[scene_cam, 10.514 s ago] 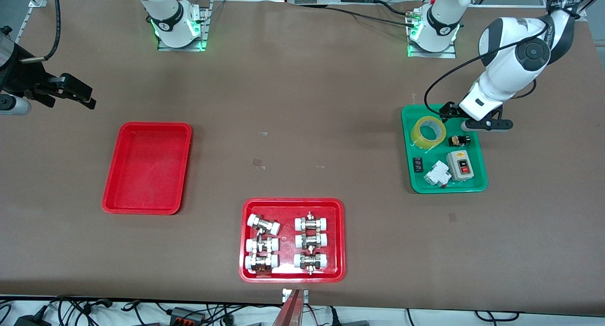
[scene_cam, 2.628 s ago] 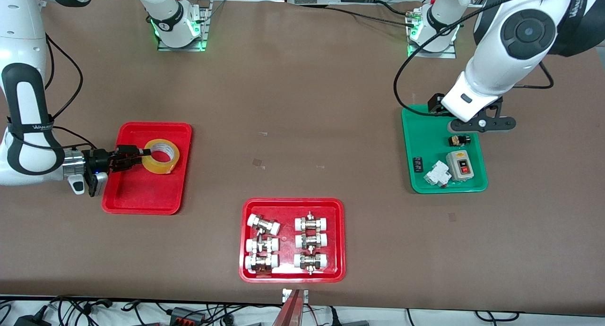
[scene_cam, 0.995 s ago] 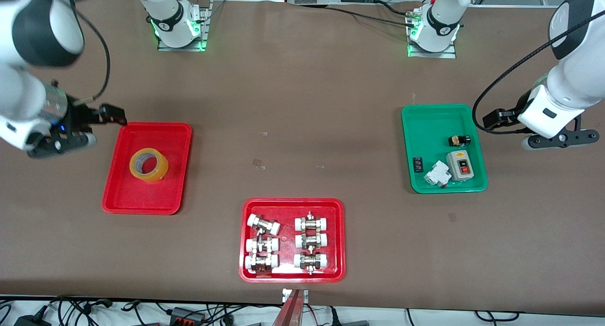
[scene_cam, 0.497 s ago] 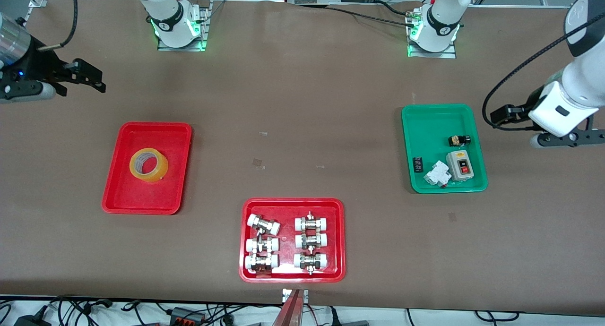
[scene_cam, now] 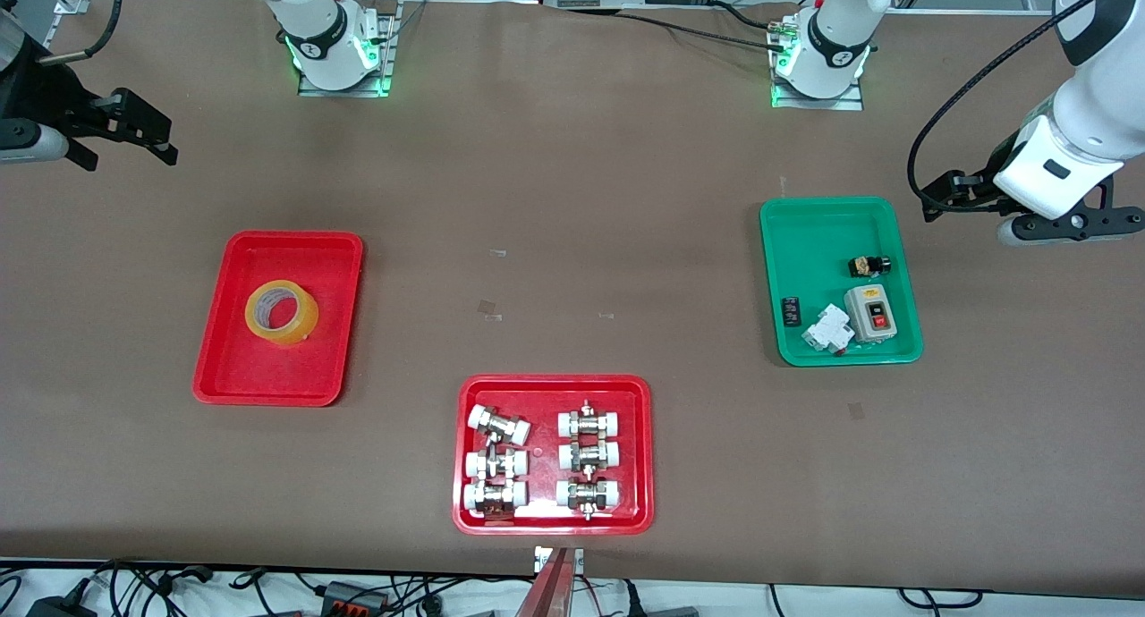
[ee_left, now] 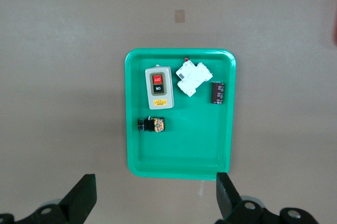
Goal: Left arm passes tape to right arm into tray
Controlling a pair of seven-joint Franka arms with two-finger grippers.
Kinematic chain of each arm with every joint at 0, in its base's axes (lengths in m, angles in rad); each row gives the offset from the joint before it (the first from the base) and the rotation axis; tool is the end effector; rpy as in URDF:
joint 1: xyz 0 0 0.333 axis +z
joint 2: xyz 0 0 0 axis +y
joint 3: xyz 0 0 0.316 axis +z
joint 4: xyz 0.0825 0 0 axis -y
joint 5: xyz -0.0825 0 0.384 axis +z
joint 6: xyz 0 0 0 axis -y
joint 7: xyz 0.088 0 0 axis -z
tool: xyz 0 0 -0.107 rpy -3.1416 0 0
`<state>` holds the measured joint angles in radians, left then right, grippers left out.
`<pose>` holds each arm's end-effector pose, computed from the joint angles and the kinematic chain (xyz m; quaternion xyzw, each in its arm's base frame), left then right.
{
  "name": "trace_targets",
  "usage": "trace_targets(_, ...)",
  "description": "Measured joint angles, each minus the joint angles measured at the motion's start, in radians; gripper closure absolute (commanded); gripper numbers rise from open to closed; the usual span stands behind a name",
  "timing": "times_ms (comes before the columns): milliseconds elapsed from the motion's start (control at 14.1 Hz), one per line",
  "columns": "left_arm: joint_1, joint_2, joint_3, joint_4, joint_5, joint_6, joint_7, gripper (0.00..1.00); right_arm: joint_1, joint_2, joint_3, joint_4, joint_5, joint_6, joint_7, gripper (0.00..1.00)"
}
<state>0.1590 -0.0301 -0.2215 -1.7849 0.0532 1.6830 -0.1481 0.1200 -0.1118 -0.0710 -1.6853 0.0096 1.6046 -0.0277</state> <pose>0.5450 -0.0303 0.5489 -0.9981 -0.0390 0.0329 0.0332 0.5217 0.0244 0.6333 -0.9991 -0.0384 -0.0153 0.0089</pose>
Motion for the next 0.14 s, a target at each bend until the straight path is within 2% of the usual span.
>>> trace_targets(142,0.003,-0.001,0.002,0.0,0.0,0.0,0.0,0.0,-0.001,0.013,0.0,0.025,0.0,-0.006,0.007,0.0)
